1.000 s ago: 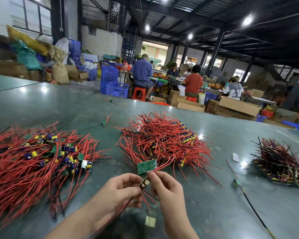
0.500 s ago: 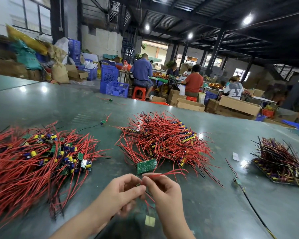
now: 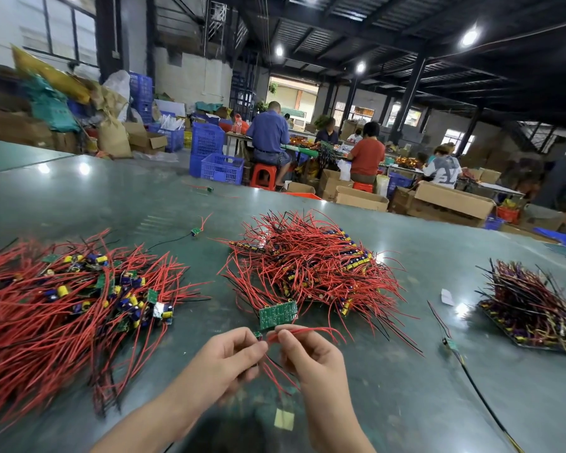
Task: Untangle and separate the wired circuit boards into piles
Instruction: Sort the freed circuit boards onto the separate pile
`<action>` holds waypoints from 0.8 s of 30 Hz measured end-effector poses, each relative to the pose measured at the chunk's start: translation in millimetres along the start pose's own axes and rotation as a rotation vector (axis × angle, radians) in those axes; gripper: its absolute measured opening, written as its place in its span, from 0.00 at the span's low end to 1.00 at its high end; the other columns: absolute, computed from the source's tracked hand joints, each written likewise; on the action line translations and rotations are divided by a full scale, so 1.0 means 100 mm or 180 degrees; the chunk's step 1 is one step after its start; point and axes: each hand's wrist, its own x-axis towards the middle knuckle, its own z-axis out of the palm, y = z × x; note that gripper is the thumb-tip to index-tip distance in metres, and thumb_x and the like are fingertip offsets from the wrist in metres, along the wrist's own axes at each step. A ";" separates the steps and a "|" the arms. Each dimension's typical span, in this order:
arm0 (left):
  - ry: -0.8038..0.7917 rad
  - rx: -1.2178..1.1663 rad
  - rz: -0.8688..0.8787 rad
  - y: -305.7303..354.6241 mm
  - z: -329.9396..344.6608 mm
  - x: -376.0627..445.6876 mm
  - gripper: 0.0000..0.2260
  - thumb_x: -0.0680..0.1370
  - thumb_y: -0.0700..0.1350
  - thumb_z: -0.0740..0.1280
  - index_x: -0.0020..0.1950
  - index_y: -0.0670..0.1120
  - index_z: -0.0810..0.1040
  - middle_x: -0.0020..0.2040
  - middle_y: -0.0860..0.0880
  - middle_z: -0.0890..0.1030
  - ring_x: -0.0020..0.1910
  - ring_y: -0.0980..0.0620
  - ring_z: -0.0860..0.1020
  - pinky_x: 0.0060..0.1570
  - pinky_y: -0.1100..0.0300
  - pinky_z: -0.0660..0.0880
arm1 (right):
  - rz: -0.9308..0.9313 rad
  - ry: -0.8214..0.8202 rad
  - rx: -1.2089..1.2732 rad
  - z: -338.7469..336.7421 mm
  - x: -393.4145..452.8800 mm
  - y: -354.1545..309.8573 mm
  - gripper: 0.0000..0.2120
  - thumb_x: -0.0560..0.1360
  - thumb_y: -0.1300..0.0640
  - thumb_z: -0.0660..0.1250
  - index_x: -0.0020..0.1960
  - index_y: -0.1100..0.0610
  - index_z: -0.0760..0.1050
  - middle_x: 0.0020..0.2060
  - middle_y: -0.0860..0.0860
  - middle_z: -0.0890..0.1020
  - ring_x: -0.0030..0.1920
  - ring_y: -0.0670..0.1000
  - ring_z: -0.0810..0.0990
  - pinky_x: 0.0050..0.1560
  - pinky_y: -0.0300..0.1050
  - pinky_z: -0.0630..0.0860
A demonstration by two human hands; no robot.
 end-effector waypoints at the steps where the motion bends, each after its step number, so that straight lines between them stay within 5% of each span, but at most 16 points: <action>1: -0.0024 -0.0001 0.0037 0.01 -0.01 -0.01 0.11 0.73 0.52 0.66 0.35 0.48 0.71 0.27 0.52 0.70 0.21 0.57 0.57 0.21 0.68 0.53 | 0.0062 -0.0036 0.0068 0.00 0.00 0.00 0.08 0.73 0.67 0.67 0.39 0.59 0.82 0.31 0.52 0.82 0.26 0.42 0.71 0.30 0.32 0.69; 6: -0.0280 0.0160 0.0276 0.10 -0.10 -0.02 0.11 0.72 0.53 0.70 0.34 0.50 0.75 0.26 0.52 0.70 0.21 0.58 0.59 0.22 0.68 0.54 | 0.0423 -0.0499 0.0705 -0.04 0.03 -0.02 0.06 0.66 0.60 0.68 0.35 0.60 0.83 0.33 0.55 0.82 0.25 0.42 0.71 0.29 0.32 0.69; 10: -0.0390 0.0677 0.0788 0.15 -0.19 0.00 0.10 0.72 0.47 0.65 0.42 0.40 0.79 0.24 0.52 0.72 0.24 0.62 0.66 0.28 0.73 0.62 | 0.0552 -0.0917 0.0729 -0.08 0.06 0.01 0.06 0.66 0.58 0.69 0.37 0.59 0.84 0.33 0.55 0.80 0.24 0.43 0.65 0.28 0.33 0.62; 14: -0.0271 0.0872 0.0672 0.10 -0.22 0.03 0.08 0.77 0.41 0.65 0.42 0.41 0.82 0.24 0.52 0.72 0.23 0.62 0.65 0.28 0.72 0.61 | 0.0541 -0.0374 0.0521 -0.16 0.13 0.03 0.08 0.64 0.54 0.70 0.38 0.58 0.84 0.35 0.53 0.83 0.24 0.41 0.67 0.26 0.30 0.65; 17: -0.0098 0.0880 0.0543 0.08 -0.21 0.04 0.12 0.74 0.50 0.64 0.37 0.46 0.83 0.24 0.52 0.72 0.23 0.60 0.64 0.26 0.70 0.60 | 0.0741 -0.0150 0.0905 -0.23 0.16 0.01 0.06 0.66 0.59 0.69 0.36 0.59 0.84 0.36 0.53 0.83 0.25 0.42 0.69 0.26 0.30 0.69; 24: 0.0430 0.2105 0.0645 0.01 -0.20 0.04 0.14 0.75 0.55 0.66 0.31 0.53 0.78 0.23 0.53 0.74 0.23 0.59 0.68 0.30 0.63 0.64 | -0.0558 0.0422 -0.1435 -0.17 0.11 -0.01 0.11 0.74 0.66 0.67 0.36 0.58 0.83 0.27 0.42 0.80 0.28 0.37 0.74 0.32 0.28 0.66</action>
